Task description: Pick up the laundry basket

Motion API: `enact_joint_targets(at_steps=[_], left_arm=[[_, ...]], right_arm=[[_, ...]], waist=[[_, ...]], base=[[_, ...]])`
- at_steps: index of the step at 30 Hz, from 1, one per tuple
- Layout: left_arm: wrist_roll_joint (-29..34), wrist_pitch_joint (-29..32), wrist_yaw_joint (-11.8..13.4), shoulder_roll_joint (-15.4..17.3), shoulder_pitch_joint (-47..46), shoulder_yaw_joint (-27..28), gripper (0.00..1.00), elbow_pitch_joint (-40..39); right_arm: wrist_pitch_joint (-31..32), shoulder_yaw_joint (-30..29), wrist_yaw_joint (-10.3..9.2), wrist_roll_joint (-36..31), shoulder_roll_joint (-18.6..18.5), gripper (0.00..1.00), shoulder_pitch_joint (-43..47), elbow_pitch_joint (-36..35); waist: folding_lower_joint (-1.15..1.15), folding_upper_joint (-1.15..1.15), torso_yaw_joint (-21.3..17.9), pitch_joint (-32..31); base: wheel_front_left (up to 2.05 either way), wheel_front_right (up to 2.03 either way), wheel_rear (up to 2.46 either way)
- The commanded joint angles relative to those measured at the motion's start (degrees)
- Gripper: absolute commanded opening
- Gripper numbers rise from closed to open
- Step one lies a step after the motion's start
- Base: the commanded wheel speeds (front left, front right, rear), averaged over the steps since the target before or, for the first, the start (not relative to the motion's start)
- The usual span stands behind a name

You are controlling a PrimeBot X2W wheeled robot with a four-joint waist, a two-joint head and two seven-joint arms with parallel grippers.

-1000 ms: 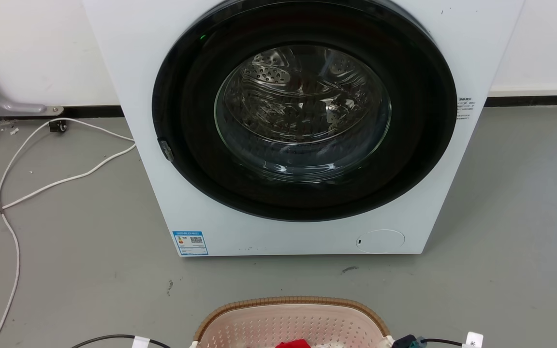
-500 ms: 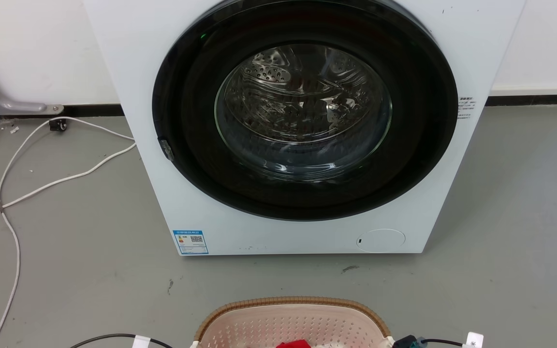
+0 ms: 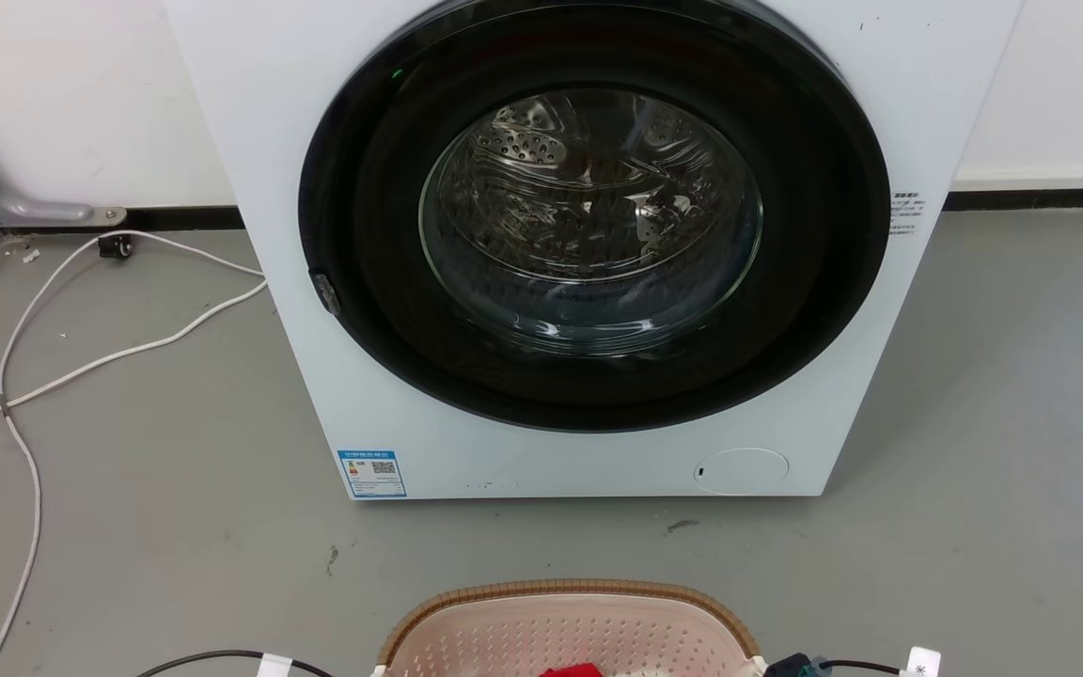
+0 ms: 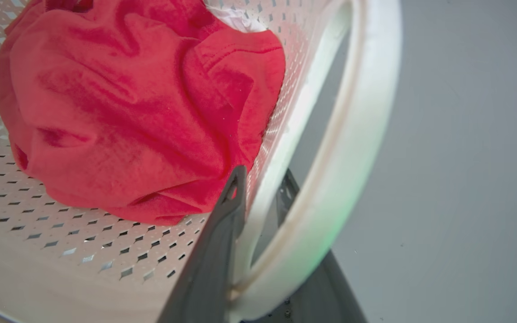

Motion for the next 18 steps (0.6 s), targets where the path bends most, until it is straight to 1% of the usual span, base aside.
enact_joint_targets(at_steps=[1,18], left_arm=[[0.1,-0.4,-0.2,1.4,-0.6,-0.4,0.0,0.4],[-1.5,-0.6,-0.2,1.3,-1.1,-2.0,0.0,0.6]], right_arm=[[0.1,0.2,-0.04,-0.1,-1.6,0.0,-0.7,0.4],[-0.1,0.8,-0.05,0.5,-1.8,0.0,-0.8,0.4]], waist=[[0.0,0.0,0.0,0.0],[0.0,0.0,0.1,0.0]], base=[[0.0,0.0,0.0],[0.0,0.0,0.0]])
